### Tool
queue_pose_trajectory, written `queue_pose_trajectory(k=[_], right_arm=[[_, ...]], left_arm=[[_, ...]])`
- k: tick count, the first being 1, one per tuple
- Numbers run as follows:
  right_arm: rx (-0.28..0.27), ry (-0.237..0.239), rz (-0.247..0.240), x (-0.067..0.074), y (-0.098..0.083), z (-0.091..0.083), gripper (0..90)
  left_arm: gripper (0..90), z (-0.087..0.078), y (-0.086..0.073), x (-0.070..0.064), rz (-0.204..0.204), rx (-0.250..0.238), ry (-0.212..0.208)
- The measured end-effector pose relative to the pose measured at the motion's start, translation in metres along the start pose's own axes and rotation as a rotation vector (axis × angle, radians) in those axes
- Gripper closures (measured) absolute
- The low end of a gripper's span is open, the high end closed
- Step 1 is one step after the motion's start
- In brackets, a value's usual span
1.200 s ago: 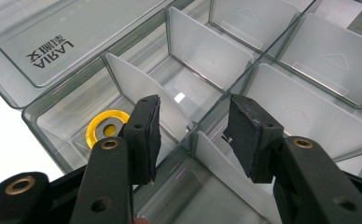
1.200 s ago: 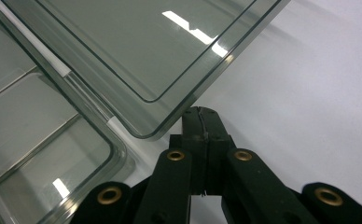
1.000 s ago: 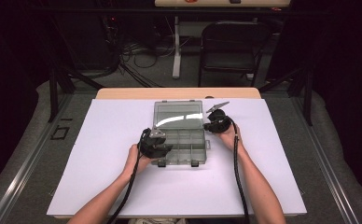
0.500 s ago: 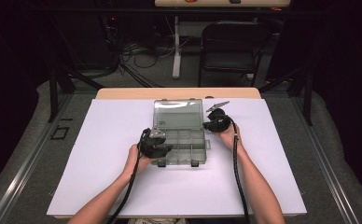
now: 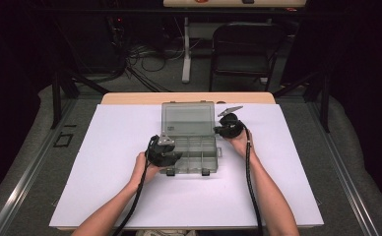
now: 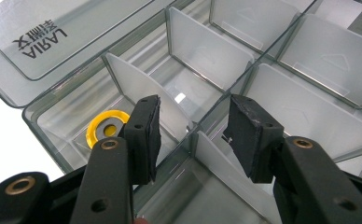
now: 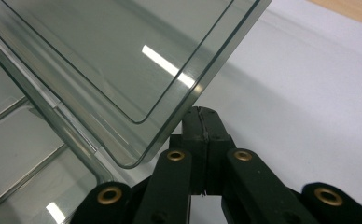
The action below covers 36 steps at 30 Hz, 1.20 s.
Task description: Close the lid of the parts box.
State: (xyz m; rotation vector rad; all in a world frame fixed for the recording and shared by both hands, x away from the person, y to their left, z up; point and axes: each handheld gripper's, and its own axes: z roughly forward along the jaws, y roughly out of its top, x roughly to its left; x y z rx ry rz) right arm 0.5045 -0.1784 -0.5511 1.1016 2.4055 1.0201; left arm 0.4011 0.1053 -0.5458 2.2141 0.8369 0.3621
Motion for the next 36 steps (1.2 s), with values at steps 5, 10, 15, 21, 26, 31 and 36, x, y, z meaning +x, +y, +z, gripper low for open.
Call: queue_pose_trajectory(k=[5,10,15,21,26,31,36], right_arm=[[-0.02,-0.002,-0.007,0.0005,0.0011,-0.0024,90.0],[-0.024,-0.007,-0.002,0.0007,0.0009,-0.0028,90.0],[-0.037,-0.015,-0.011,-0.0001,0.0015,-0.0032,90.0],[-0.047,-0.016,-0.012,-0.0004,0.0013,-0.0035,90.0],[-0.069,-0.013,-0.006,-0.0011,0.0015,-0.0041,90.0],[-0.079,-0.014,-0.008,-0.0013,0.0017,-0.0048,90.0],[-0.099,-0.006,-0.001,-0.0025,0.0018,-0.0062,90.0]], left_arm=[[54.7,0.0,-0.0002,-0.0001,-0.002,-0.002,0.001],[54.5,0.0,-0.0003,0.0003,-0.004,-0.004,-0.001],[54.6,0.0,-0.0003,0.0002,-0.004,-0.004,0.0],[54.6,0.0,-0.0003,0.0002,-0.003,-0.004,0.0],[54.5,0.0,-0.0005,0.0006,-0.002,-0.006,-0.003],[54.5,0.0,-0.0004,0.0005,-0.002,-0.006,-0.003],[54.5,0.0,-0.0005,0.0005,-0.003,-0.006,-0.003]])
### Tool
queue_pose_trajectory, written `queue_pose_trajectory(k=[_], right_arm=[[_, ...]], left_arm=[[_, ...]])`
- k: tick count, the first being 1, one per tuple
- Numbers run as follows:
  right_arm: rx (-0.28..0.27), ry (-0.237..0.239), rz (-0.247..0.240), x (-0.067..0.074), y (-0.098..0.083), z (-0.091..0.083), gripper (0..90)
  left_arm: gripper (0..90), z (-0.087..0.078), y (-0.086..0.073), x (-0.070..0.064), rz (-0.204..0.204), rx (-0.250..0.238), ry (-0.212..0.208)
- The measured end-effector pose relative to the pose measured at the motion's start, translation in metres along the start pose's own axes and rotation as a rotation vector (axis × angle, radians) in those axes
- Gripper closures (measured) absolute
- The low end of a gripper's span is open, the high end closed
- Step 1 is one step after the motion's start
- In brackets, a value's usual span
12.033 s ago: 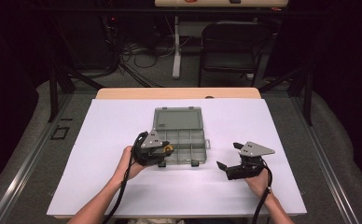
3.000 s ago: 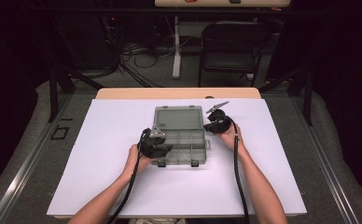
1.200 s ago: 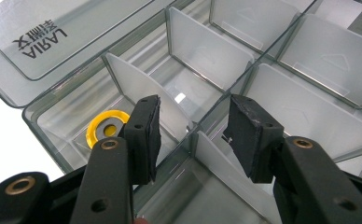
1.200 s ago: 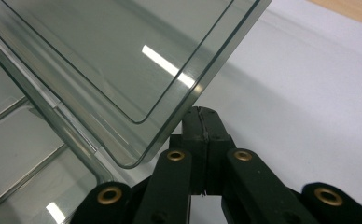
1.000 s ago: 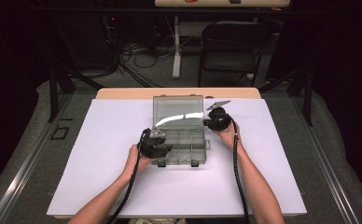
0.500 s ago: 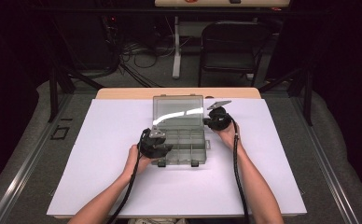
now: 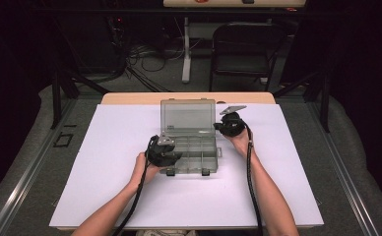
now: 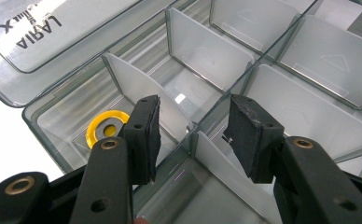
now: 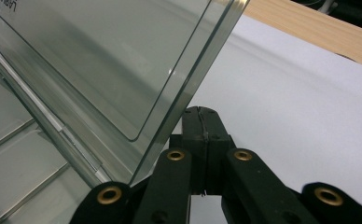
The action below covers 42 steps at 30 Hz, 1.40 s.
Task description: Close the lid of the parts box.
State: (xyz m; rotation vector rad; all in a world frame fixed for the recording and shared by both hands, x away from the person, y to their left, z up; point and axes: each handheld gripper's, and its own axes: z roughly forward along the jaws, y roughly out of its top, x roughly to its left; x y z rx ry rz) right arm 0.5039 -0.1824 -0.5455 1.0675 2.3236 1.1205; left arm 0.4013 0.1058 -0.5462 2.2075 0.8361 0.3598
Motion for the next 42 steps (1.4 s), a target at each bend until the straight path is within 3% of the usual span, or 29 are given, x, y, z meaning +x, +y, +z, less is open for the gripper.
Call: queue_pose_trajectory(k=[42], right_arm=[[-0.114,0.011,-0.025,0.001,0.009,-0.016,90.0]], left_arm=[[53.4,0.0,0.001,0.001,-0.015,0.007,-0.006]])
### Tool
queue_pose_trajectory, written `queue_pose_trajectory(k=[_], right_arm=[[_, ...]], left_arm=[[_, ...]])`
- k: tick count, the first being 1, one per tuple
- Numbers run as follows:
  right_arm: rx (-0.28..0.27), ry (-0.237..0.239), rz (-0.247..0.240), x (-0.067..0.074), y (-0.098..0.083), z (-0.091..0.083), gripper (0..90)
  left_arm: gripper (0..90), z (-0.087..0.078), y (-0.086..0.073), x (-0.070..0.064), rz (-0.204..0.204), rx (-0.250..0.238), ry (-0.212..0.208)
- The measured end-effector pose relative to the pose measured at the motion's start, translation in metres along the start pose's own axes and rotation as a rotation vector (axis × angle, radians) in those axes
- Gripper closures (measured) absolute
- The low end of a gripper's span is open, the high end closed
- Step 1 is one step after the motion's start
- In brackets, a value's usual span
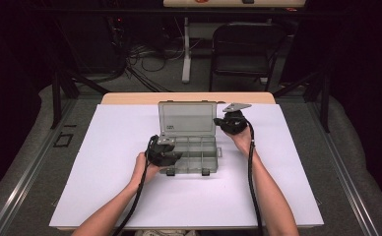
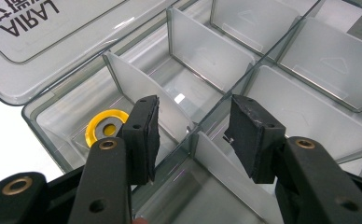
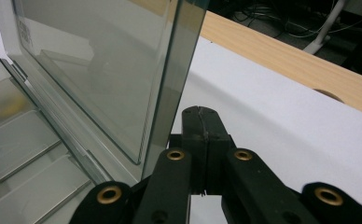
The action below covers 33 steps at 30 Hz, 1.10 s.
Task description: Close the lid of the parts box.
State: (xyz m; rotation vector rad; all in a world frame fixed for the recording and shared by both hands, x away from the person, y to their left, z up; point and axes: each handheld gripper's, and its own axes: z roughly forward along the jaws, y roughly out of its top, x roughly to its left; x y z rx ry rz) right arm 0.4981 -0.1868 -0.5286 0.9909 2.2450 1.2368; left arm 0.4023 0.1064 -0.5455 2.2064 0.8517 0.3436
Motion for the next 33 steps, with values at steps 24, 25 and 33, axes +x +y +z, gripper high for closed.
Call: queue_pose_trajectory(k=[24,25,33], right_arm=[[-0.069,0.0,-0.022,0.0,0.005,-0.009,90.0],[-0.072,-0.003,-0.02,0.001,0.005,-0.01,90.0],[-0.087,-0.001,-0.026,0.001,0.006,-0.011,90.0]], left_arm=[[50.5,0.001,0.0,0.001,-0.016,-0.017,-0.01],[50.4,0.001,0.0,0.001,-0.016,-0.016,-0.009],[41.3,0.0,0.002,0.0,-0.009,-0.024,-0.006]])
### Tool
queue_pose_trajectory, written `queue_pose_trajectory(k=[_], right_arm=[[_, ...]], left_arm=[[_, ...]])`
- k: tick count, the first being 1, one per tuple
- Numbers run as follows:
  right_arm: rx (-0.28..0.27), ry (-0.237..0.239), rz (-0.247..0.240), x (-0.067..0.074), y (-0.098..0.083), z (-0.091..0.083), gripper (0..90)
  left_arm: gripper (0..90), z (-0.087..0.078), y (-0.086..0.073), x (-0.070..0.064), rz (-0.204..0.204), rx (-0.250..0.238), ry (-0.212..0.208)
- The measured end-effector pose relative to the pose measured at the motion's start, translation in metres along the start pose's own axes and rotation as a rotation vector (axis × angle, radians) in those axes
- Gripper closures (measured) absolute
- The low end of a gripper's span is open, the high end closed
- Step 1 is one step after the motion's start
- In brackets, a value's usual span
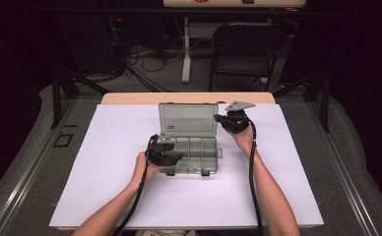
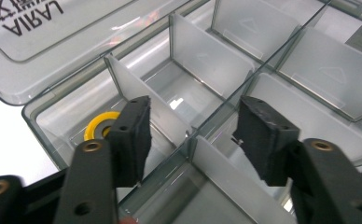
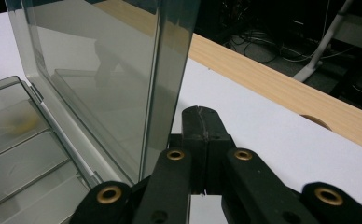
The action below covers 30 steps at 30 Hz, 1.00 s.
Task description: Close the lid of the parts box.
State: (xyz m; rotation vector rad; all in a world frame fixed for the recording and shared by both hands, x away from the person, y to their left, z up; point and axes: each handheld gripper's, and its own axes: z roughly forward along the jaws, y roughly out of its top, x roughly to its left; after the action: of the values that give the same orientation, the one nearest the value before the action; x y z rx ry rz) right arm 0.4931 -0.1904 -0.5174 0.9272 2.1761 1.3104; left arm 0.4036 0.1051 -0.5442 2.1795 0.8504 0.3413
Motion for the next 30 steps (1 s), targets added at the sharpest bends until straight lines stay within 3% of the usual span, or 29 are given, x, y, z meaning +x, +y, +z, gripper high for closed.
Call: queue_pose_trajectory(k=[4,8,11,19,23,25,30], right_arm=[[-0.008,0.006,0.0,0.0,0.001,-0.001,90.0],[-0.011,0.007,-0.003,0.0,0.001,-0.002,90.0],[-0.012,0.006,-0.002,0.0,0.002,-0.003,90.0],[-0.011,0.01,-0.001,0.0,0.001,-0.003,90.0],[-0.008,0.011,-0.008,0.0,0.002,-0.004,90.0],[-0.009,0.011,-0.006,0.0,0.002,-0.004,90.0],[-0.006,0.014,-0.006,0.0,0.001,-0.003,90.0]], left_arm=[[32.1,-0.003,0.002,0.0,0.01,-0.017,0.0],[25.1,-0.011,0.004,0.002,0.021,-0.061,-0.043],[16.3,-0.016,0.007,0.005,0.024,-0.085,-0.042],[0.8,-0.029,0.01,0.022,-0.007,-0.122,0.008],[0.2,-0.035,0.015,0.032,-0.019,-0.14,0.029],[0.2,-0.037,0.019,0.037,-0.033,-0.154,0.016],[0.2,-0.042,0.03,0.047,-0.015,-0.163,0.055]])
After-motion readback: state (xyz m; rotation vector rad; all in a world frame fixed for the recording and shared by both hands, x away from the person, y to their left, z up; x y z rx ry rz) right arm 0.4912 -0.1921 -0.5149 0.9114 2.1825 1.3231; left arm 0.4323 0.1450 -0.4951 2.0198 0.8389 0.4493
